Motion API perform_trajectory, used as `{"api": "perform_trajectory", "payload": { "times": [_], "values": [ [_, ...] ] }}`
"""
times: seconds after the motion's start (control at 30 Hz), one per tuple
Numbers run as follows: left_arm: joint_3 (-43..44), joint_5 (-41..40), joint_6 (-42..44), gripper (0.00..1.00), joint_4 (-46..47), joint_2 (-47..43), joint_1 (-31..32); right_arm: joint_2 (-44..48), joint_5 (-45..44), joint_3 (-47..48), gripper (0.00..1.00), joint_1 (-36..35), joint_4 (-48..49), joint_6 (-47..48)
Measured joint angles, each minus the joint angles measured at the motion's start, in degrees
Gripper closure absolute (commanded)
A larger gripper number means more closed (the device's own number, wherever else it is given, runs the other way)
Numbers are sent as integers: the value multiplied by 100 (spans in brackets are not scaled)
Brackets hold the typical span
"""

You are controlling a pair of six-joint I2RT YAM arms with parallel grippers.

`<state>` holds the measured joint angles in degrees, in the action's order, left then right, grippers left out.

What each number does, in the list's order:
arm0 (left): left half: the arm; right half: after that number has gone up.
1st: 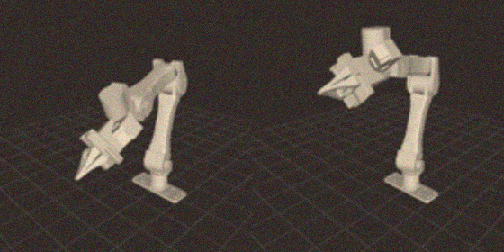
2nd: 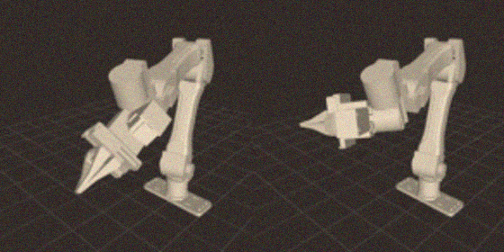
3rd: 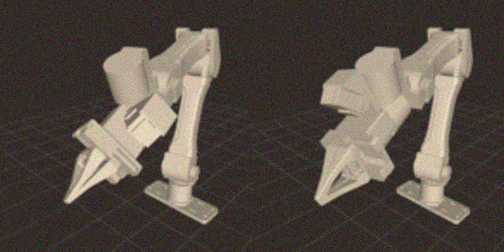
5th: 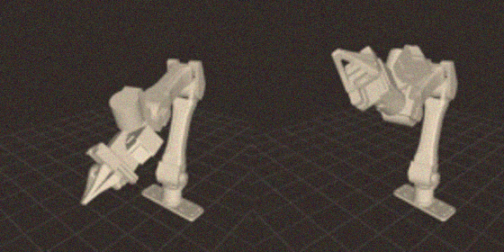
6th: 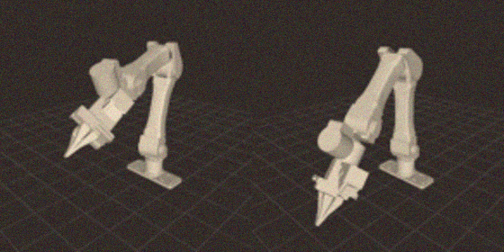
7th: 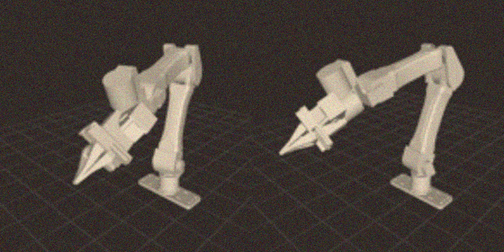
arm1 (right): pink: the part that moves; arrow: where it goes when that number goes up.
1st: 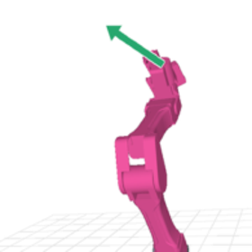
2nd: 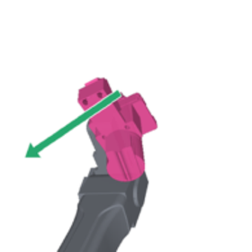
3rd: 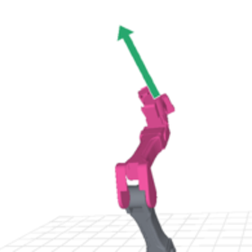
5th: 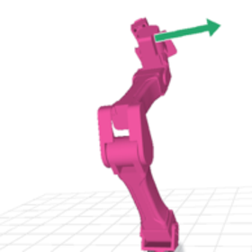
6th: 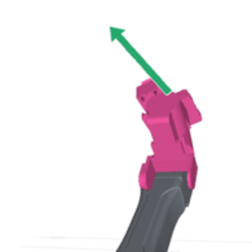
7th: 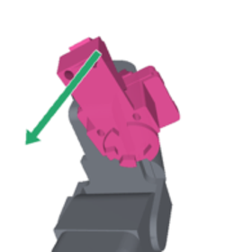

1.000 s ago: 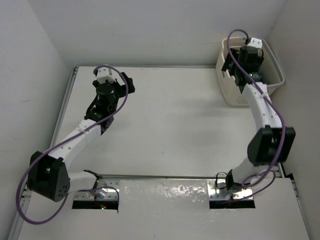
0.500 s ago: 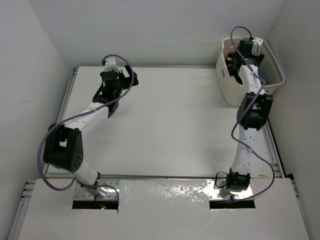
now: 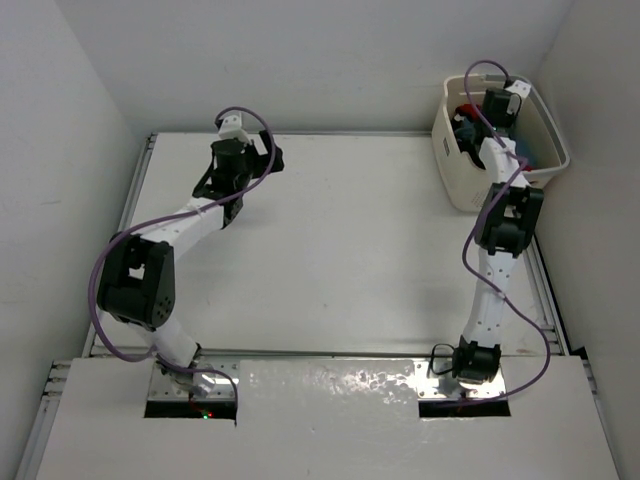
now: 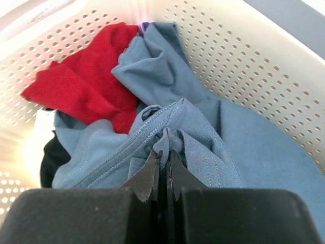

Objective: Fold and stack the t-shirts
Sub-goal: Grab crumpled tshirt from bin with the right arm

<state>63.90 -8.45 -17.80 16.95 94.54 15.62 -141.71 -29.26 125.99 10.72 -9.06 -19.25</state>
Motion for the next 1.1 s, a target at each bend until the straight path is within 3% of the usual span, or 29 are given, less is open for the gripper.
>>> {"api": "perform_trajectory", "payload": {
  "times": [0.17, 0.37, 0.53, 0.83, 1.1],
  "values": [
    [35, 125, -2, 0, 24, 24, 0, 286, 339, -157, 100, -59, -9, 181],
    [42, 208, -2, 0, 85, 26, 0, 1397, 481, -717, 100, -402, 181, 553],
    [42, 269, -7, 0, 85, 26, 0, 1860, 645, -286, 100, -588, 468, 826],
    [-74, 376, -9, 0, 101, -280, 0, 2173, 1753, 256, 100, -514, 861, 848],
    [-452, 400, -9, 0, 223, -887, 0, 2817, 2863, 505, 100, -1180, 1801, 356]
  ]
}}
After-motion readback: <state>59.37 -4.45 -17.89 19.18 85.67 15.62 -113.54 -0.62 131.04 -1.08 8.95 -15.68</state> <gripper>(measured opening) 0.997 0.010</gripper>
